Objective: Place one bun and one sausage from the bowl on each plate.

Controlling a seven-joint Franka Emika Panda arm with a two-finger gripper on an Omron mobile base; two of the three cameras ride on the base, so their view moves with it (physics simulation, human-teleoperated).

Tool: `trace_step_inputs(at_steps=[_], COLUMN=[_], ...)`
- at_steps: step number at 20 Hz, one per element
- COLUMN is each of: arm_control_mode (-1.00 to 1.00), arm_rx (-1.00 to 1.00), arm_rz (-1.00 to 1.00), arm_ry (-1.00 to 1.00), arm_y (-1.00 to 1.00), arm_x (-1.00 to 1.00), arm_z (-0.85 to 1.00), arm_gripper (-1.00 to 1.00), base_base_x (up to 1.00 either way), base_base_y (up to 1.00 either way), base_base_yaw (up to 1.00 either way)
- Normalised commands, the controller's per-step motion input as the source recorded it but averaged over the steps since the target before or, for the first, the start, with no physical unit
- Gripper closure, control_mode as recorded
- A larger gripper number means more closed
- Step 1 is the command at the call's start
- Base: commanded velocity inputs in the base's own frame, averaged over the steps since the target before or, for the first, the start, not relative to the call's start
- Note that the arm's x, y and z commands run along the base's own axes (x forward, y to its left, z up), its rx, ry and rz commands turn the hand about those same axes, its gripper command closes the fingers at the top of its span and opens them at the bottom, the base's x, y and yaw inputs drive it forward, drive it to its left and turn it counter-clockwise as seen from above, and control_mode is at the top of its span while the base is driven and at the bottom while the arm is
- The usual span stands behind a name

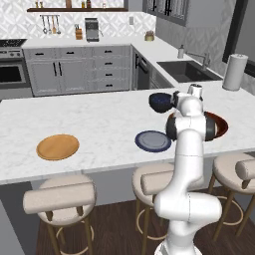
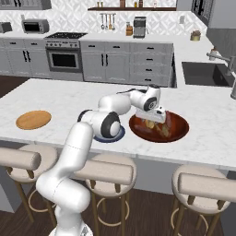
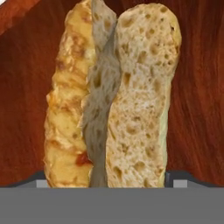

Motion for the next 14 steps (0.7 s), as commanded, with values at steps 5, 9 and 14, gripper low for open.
trace_step_inputs(at_steps=[5, 9, 14], arm_control_mode=[-1.0, -1.0, -1.0], arm_rx=[0.0, 0.0, -0.1], arm_rz=[0.01, 0.01, 0.02], arm_ry=[-0.02, -0.04, 0.0], arm_y=[0.28, 0.55, 1.0], arm_x=[-0.28, -0.48, -0.7], arm_z=[0.56, 0.95, 0.14], arm_gripper=[1.0, 1.0, 1.0], base_base_x=[0.0, 0.0, 0.0], base_base_y=[0.0, 0.0, 0.0], base_base_yaw=[0.0, 0.0, 0.0])
